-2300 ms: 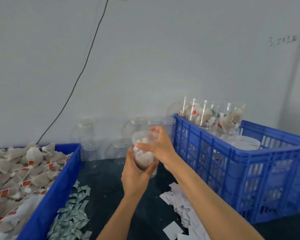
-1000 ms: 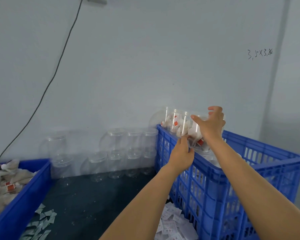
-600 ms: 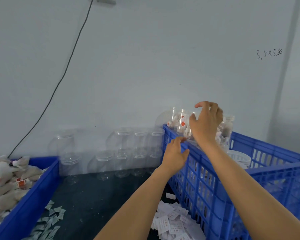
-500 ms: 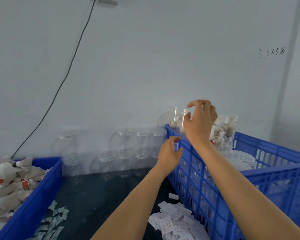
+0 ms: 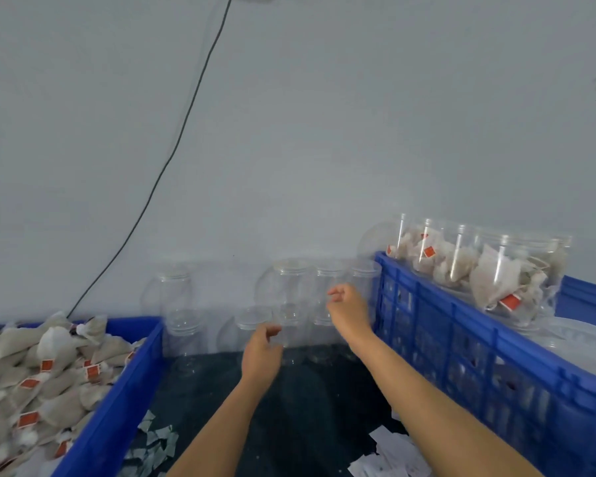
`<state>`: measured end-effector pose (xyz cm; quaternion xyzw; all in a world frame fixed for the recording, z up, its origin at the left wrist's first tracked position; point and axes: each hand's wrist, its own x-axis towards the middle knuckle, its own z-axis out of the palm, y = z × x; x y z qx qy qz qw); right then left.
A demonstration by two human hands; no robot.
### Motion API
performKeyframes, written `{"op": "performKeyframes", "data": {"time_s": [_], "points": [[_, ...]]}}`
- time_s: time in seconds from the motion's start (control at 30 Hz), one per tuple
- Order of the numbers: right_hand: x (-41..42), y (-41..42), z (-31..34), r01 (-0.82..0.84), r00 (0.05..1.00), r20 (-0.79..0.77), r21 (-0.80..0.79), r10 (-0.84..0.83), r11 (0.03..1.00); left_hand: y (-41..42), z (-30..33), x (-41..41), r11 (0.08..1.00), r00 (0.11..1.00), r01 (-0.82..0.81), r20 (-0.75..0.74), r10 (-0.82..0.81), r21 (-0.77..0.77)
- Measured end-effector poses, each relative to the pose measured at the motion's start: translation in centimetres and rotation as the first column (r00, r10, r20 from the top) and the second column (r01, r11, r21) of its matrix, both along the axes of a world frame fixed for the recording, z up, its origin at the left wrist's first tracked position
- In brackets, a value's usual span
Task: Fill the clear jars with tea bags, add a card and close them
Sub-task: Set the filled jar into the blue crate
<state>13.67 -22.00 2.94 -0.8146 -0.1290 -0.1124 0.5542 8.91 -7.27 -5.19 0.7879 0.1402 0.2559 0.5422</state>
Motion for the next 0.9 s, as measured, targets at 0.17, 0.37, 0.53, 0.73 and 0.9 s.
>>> {"op": "performKeyframes", "data": {"time_s": [0.17, 0.37, 0.53, 0.73, 0.9], "points": [[1.9, 4.0, -3.9, -0.092, 0.977, -0.187, 0.07, 0.104, 0.993, 4.9, -2.1, 1.5, 0.991, 0.989, -0.136, -0.054, 0.136, 0.002], [2.6, 8.8, -7.9, -0.232, 0.898, -0.361, 0.097, 0.252, 0.968, 7.9, -4.1, 4.1, 0.966, 0.988, -0.148, -0.072, 0.135, -0.212], [2.8, 11.1, -9.8, -0.297, 0.844, -0.424, 0.139, 0.328, 0.945, 9.0, -5.3, 5.9, 0.944, 0.998, -0.052, -0.051, 0.038, -0.325], [3.1, 12.6, -11.3, -0.289, 0.842, -0.41, 0.207, 0.351, 0.935, 9.6, -6.1, 7.2, 0.939, 0.997, 0.037, -0.046, -0.056, -0.341], [2.2, 13.1, -10.9, -0.277, 0.878, -0.34, 0.211, 0.337, 0.937, 9.6, -6.2, 6.3, 0.987, 0.985, -0.075, -0.164, 0.051, -0.144]]}}
